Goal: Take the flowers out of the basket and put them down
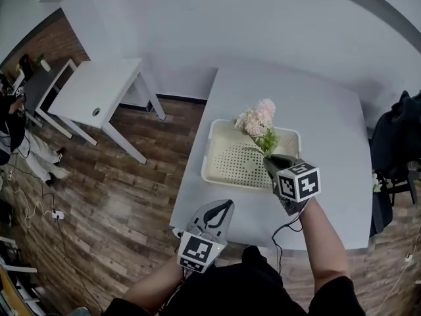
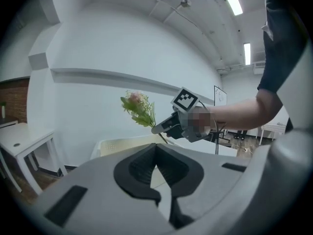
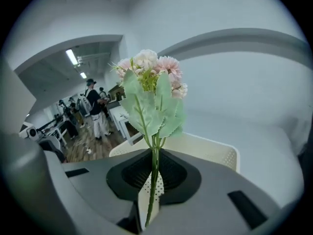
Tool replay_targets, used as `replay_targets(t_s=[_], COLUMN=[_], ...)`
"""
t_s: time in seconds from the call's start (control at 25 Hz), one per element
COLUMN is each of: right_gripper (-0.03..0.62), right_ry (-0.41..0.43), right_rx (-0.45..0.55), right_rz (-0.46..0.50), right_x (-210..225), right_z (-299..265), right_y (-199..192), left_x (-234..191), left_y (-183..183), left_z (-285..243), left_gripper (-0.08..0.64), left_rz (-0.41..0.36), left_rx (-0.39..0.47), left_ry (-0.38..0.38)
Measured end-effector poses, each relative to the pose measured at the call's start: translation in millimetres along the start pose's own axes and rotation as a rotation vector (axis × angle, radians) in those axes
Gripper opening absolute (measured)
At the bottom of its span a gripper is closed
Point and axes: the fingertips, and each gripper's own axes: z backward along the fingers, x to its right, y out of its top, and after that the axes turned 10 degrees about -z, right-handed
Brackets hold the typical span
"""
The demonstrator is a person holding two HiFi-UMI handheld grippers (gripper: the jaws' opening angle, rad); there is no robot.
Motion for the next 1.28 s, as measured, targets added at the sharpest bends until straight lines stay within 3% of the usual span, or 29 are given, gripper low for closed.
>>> replay_targets(t_s=[0.24, 0.64, 0.92, 1.28], right_gripper=[0.049, 0.048, 0.048, 0.048], right_ry=[-0.067, -0.207, -0.34, -0.429], right_rx=[0.167, 0.294, 0.314, 0.295], right_rz=[-0.114, -0.214, -0.291, -0.356], right_x=[-15, -29, 4, 92], right_z=[53, 123, 175, 221], right_y=[-1, -42, -78, -109], left_x=[2, 26, 60, 111], left_y=[8, 3, 11, 27], left_z=[20, 48, 38, -17], left_gripper=[0.006, 0.006, 0.006, 0.006], left_rz=[-0.034, -0.072, -0.089, -0.083], left_rx=[0.032, 0.077, 0.086, 0.072], left_ry=[-0.028, -0.148, -0.245, -0.266])
